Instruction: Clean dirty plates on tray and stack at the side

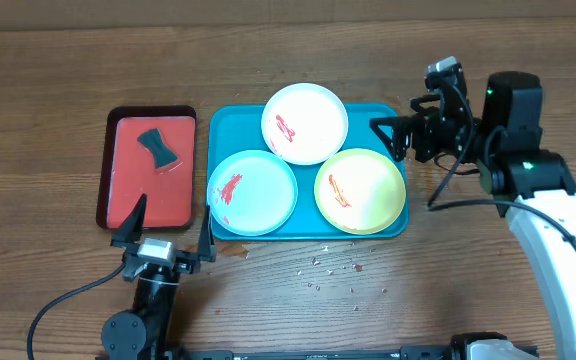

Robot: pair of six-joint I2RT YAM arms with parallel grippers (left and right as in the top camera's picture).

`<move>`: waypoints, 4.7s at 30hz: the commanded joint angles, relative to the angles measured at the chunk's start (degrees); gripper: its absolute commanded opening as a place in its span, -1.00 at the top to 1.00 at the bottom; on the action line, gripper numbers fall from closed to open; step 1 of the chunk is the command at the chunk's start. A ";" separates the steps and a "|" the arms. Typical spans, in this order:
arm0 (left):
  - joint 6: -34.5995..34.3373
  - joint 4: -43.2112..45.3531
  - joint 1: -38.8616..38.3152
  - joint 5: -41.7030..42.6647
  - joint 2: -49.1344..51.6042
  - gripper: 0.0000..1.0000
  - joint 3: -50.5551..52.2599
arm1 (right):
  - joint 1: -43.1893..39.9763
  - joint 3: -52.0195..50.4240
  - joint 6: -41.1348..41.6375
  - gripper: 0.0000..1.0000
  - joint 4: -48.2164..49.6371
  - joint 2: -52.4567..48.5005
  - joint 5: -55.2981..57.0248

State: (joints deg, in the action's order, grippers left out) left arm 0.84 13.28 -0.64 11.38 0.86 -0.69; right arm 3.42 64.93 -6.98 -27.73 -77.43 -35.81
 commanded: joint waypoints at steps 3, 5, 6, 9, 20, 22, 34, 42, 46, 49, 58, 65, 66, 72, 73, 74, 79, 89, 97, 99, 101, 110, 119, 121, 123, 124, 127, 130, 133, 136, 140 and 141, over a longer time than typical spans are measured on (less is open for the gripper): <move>5.42 -2.64 0.37 -1.51 2.82 -1.00 -6.88 | 0.70 2.12 7.13 -1.00 -0.31 0.63 9.03; 5.35 -8.35 0.37 -7.02 7.65 -1.00 -12.87 | 1.20 3.23 9.97 -1.00 -2.25 0.63 13.92; 5.35 -11.26 0.37 -9.20 10.71 -1.00 -16.22 | 1.25 4.22 14.16 -1.00 -3.61 0.57 16.13; 5.42 -21.75 0.37 -13.99 24.26 -1.00 -29.31 | 1.25 7.43 18.03 -1.00 -8.11 0.22 16.09; 0.17 -37.86 0.92 -4.79 66.60 -0.99 -59.41 | 2.29 8.46 19.45 -1.00 -3.32 -0.28 5.07; -8.66 -41.64 2.91 -9.09 71.01 -1.00 -63.49 | 2.58 8.48 21.07 -1.00 -2.47 -0.72 5.11; -14.86 -58.99 17.09 -2.08 89.96 -1.00 -79.71 | 6.08 27.67 24.50 -1.00 -23.85 -12.76 13.44; -21.62 -55.10 17.11 2.01 97.46 -1.00 -79.71 | 14.51 29.79 23.30 -1.00 -17.55 -17.14 13.29; -21.94 -53.27 17.11 -0.59 101.18 -0.78 -79.71 | 17.49 29.59 23.52 -1.00 -15.45 -17.90 13.31; -24.87 -51.84 16.76 -3.37 104.43 -0.65 -79.71 | 19.08 29.59 23.54 -1.00 -14.40 -18.88 13.29; -29.38 -46.62 10.62 -13.33 112.78 -0.68 -79.71 | 19.71 29.59 24.00 -1.00 -14.14 -21.62 13.29; -32.61 -40.76 7.10 -24.04 116.72 -0.68 -79.71 | 19.71 29.59 23.96 -1.00 -15.21 -21.66 13.29; -32.65 -39.89 7.08 -24.52 117.09 -0.68 -79.71 | 19.71 29.59 23.96 -1.00 -15.34 -21.66 13.29; -33.24 -36.98 7.15 -26.14 120.63 -0.70 -79.71 | 19.71 29.59 23.96 -1.00 -16.09 -21.66 13.29; -33.24 -36.98 7.15 -26.40 121.07 -0.70 -79.71 | 19.71 29.59 23.93 -1.00 -16.22 -21.66 13.29; -33.22 -37.00 7.15 -26.40 121.48 -0.70 -79.71 | 19.71 29.59 23.93 -1.00 -16.33 -21.66 13.29; -33.20 -37.20 7.15 -24.90 121.94 -0.04 -79.71 | 19.71 29.59 23.93 -1.00 -16.50 -21.66 13.29; -32.92 -39.98 7.13 -19.85 121.90 -0.61 -80.39 | 19.71 29.59 23.91 -1.00 -16.48 -21.66 13.31; -32.83 -55.63 7.13 -11.02 121.90 -0.99 -86.64 | 19.71 29.59 23.93 -1.00 -16.35 -21.66 14.38; -32.85 -59.34 7.13 -9.55 121.90 -1.00 -88.28 | 19.71 29.59 23.93 -1.00 -16.15 -21.66 14.38; -32.83 -60.57 7.10 -8.72 121.90 -0.85 -88.80 | 19.71 29.59 23.91 -1.00 -16.02 -21.66 14.38; -33.22 -61.70 7.15 -11.80 121.90 0.77 -88.78 | 19.71 29.59 23.91 -1.00 -16.11 -21.66 14.36; -33.18 -58.05 7.19 -23.69 121.92 -0.99 -88.78 | 19.71 29.59 23.93 -1.00 -16.09 -21.66 14.36; -33.16 -56.94 7.34 -24.20 121.92 -1.00 -88.78 | 19.71 29.59 23.93 -1.00 -16.11 -21.66 14.36; -33.18 -56.15 7.50 -23.98 121.92 -1.00 -88.78 | 19.71 29.59 23.93 -1.00 -16.11 -21.66 14.36; -33.18 -55.87 7.50 -23.98 121.92 -1.00 -88.78 | 19.71 29.59 23.93 -1.00 -16.11 -21.66 14.36; -33.22 -55.67 7.48 -23.17 121.92 -0.90 -88.78 | 19.71 29.59 23.93 -1.00 -16.28 -21.66 14.34; -33.20 -55.74 7.48 -22.18 121.92 -0.15 -88.78 | 19.71 29.59 23.93 -1.00 -16.55 -21.66 14.34; -33.22 -56.11 7.48 -21.18 121.92 0.57 -88.78 | 19.71 29.59 23.93 -1.00 -16.57 -21.66 14.34; -33.20 -56.68 7.48 -19.06 121.90 0.92 -88.85 | 19.71 29.59 23.93 -1.00 -16.59 -21.66 14.34; -33.20 -59.63 7.85 -18.82 121.50 0.92 -90.75 | 19.71 29.59 23.93 -1.00 -16.59 -21.66 14.34; -33.20 -60.70 7.89 -18.84 121.26 0.92 -91.56 | 19.71 29.59 23.93 -1.00 -16.61 -21.66 14.34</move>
State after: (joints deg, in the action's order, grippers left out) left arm -32.53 -46.19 6.52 -8.40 122.02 -89.03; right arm 23.00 93.01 16.91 -44.56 -99.39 -22.02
